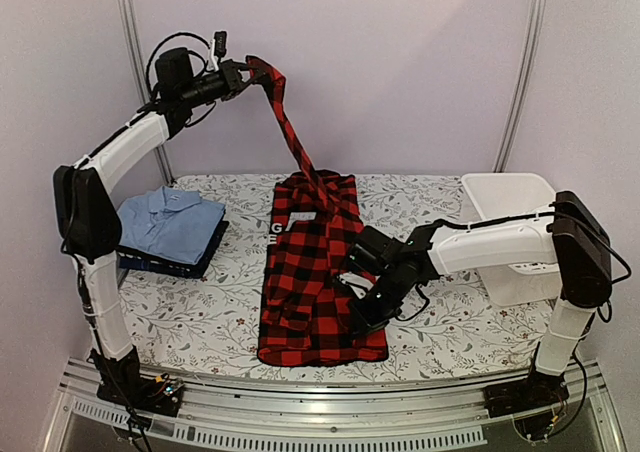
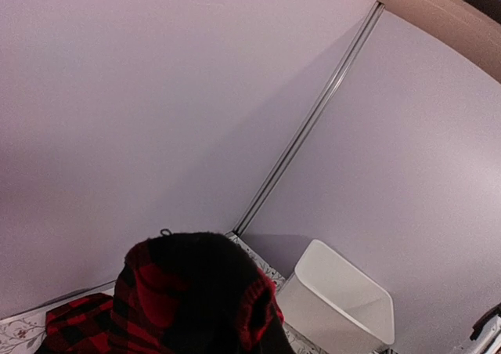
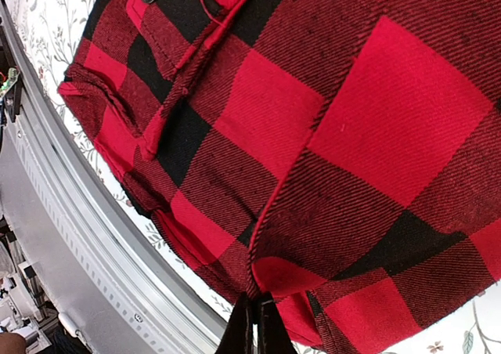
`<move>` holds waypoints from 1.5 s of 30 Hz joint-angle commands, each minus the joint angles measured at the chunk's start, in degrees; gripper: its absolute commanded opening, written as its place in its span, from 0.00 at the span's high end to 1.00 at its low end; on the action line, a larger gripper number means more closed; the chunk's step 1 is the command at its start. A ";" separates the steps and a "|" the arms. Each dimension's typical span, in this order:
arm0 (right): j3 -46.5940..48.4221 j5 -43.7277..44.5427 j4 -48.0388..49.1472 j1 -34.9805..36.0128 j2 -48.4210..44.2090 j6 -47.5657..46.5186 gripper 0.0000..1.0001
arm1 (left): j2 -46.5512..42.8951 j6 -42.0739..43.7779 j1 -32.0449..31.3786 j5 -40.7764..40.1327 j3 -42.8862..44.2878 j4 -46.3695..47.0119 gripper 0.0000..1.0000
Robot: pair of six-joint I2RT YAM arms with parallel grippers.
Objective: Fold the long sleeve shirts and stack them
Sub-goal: Fold the 1/3-folded shirt at the center of the board.
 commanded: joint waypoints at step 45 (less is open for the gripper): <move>5.40 5.90 9.07 -17.09 -6.09 3.51 0.44 | -13.23 4.94 2.88 -17.29 -24.35 -8.69 1.00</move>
